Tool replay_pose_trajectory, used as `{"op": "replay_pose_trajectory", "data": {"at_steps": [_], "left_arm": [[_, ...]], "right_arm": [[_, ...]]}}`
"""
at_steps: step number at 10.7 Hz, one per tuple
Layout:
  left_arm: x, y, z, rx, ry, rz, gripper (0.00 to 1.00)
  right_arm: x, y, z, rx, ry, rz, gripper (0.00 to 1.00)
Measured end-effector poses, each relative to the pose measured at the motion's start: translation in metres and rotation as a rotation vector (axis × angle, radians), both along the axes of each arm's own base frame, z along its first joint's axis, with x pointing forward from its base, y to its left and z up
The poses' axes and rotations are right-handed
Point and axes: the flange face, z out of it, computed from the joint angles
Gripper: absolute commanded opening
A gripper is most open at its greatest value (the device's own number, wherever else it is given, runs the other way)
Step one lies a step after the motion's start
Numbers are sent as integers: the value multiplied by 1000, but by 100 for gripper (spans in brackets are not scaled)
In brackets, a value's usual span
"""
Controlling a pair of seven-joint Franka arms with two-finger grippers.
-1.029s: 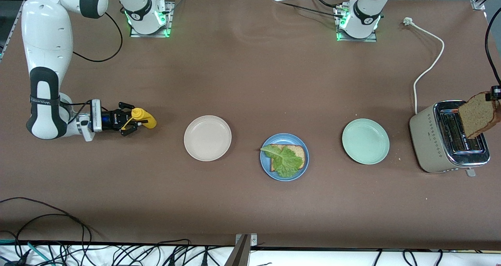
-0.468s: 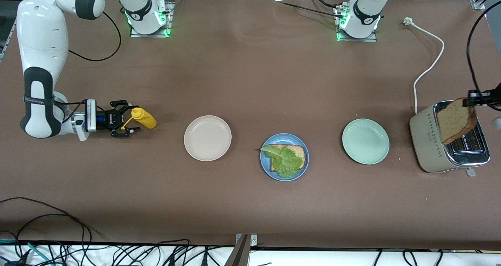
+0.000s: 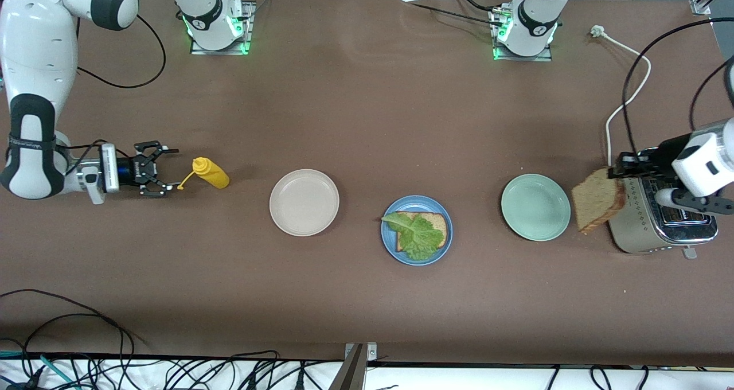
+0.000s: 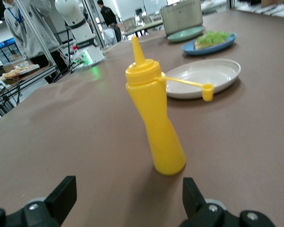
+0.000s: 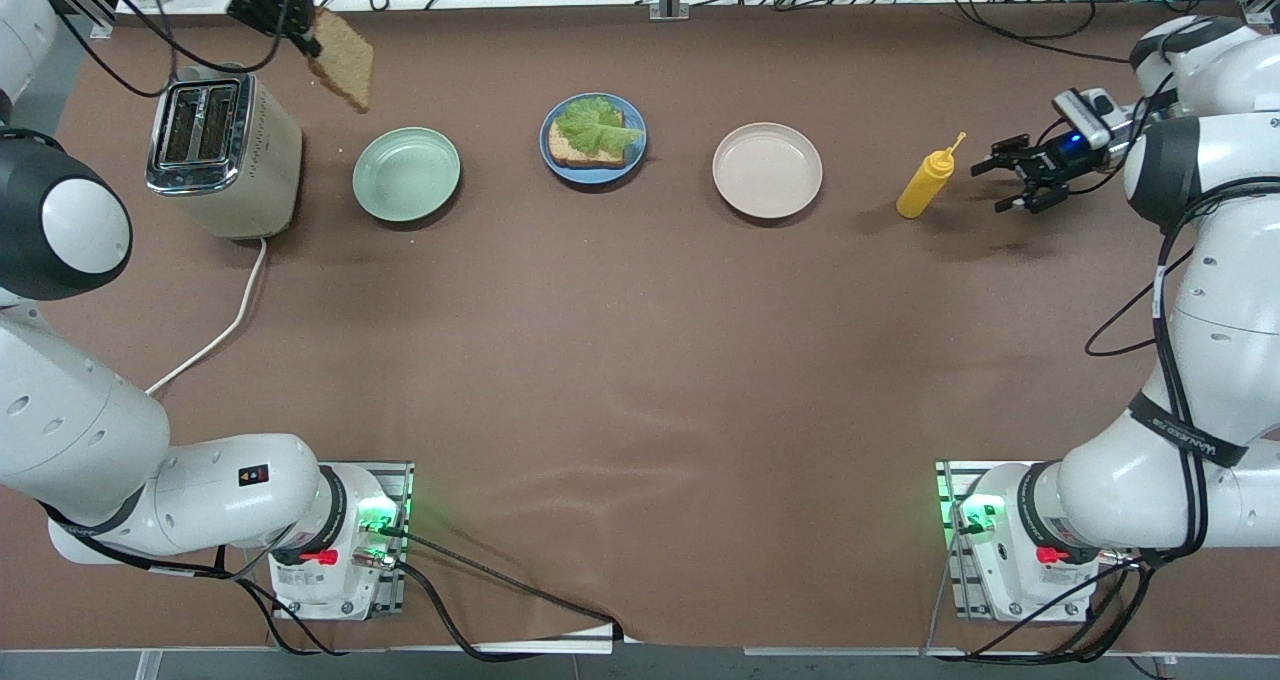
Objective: Make sandwich in blue plate with both arms
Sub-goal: 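Carry the toast over the blue plate while the right gripper withdraws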
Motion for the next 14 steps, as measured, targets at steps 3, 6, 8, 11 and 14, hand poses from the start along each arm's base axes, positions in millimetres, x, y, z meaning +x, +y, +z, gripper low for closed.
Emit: {"op": "replay_pose_trajectory", "data": {"at_steps": [3, 6, 8, 11, 14], "left_arm": [[0, -67, -19, -133, 2, 39, 0], [2, -128, -52, -298, 51, 92, 0], [10, -162, -95, -414, 110, 139, 0], [15, -216, -146, -504, 146, 192, 0], [19, -244, -157, -531, 153, 182, 0]], "right_arm": [[17, -59, 71, -159, 131, -21, 99], [26, -83, 139, -299, 288, -110, 99], [22, -94, 180, -415, 385, -190, 100], [27, -58, 290, -685, 478, -357, 100], [29, 46, 400, -918, 464, -523, 100]]}}
